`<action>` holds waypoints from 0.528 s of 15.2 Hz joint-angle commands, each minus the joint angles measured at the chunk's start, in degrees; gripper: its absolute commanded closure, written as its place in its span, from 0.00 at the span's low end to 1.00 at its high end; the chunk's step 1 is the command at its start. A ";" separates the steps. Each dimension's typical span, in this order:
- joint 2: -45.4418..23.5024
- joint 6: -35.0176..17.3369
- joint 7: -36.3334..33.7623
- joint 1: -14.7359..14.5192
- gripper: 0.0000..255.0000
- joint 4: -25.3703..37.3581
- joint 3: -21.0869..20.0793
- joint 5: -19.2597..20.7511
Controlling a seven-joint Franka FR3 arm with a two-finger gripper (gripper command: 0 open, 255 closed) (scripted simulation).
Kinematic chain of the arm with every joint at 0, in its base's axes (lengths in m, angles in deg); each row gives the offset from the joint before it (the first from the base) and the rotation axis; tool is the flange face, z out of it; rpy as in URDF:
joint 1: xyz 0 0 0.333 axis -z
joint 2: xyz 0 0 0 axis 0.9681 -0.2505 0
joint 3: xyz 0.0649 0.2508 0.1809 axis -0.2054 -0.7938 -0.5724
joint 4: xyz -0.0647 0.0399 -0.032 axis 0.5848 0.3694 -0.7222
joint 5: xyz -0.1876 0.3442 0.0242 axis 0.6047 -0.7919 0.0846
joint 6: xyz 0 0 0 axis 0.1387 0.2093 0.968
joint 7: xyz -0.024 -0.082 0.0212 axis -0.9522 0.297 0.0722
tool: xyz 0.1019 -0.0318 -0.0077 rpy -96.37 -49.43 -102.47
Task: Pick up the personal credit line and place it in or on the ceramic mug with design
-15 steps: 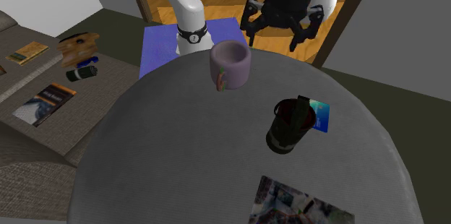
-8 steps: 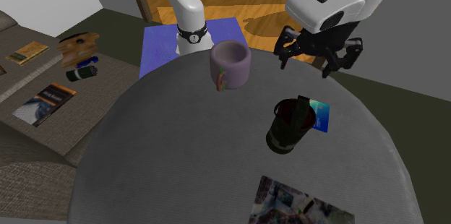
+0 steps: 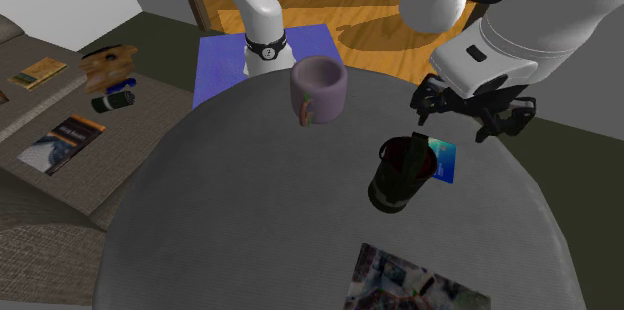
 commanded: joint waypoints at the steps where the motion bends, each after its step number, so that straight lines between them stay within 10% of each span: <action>1: -1.20 -1.42 -0.53 -0.25 0.00 -0.24 0.04 0.55; 8: -2.73 -4.04 -1.06 -0.65 0.00 -1.43 0.10 1.28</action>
